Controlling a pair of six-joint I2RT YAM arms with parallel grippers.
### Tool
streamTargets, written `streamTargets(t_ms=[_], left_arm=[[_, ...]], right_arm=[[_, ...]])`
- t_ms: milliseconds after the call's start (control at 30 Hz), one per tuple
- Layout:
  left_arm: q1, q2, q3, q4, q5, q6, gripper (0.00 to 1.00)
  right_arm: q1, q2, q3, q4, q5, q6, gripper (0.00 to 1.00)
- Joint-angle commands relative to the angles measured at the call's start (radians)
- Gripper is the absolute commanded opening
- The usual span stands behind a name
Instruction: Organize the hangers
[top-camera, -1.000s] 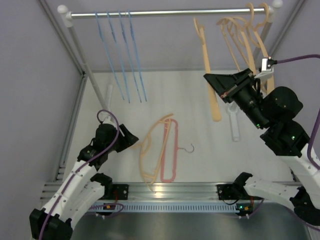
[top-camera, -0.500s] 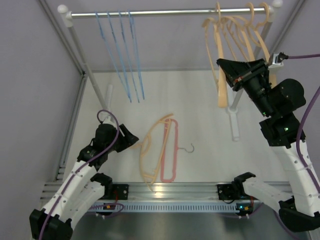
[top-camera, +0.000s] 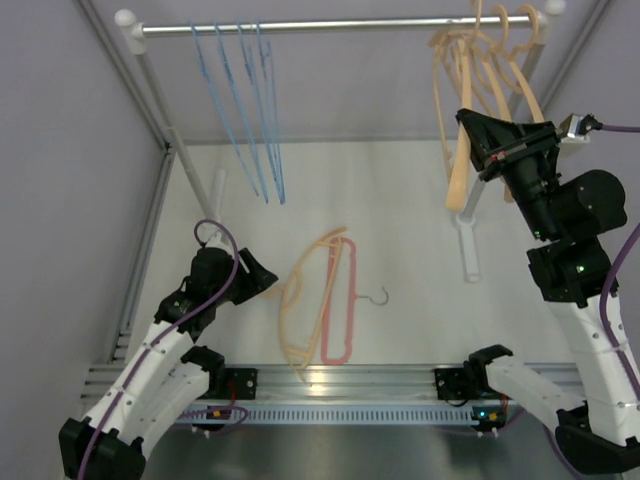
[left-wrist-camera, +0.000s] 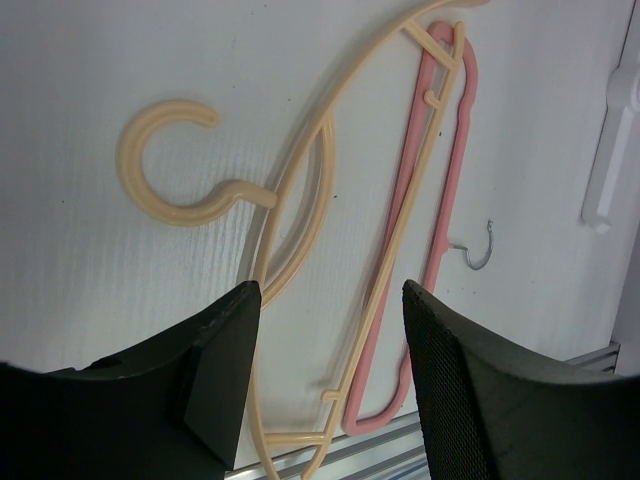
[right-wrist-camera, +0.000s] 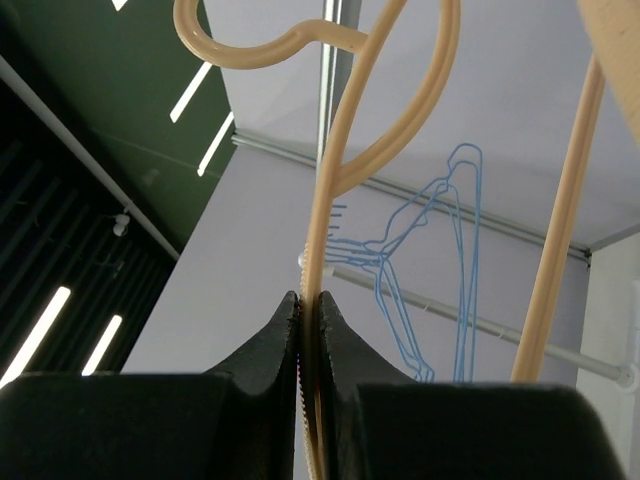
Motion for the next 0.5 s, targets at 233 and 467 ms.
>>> streamTargets(t_ms=[233, 467], left_arm=[[0.004, 0.000, -0.010, 0.045, 0.004, 0.022, 0.63], [0.004, 0.000, -0.010, 0.045, 0.002, 0.025, 0.63]], right_arm=[[-0.026, -0.004, -0.040, 0.079, 0.081, 0.050, 0.00], [-0.031, 0.016, -0.035, 0.066, 0.110, 0.056, 0.00]])
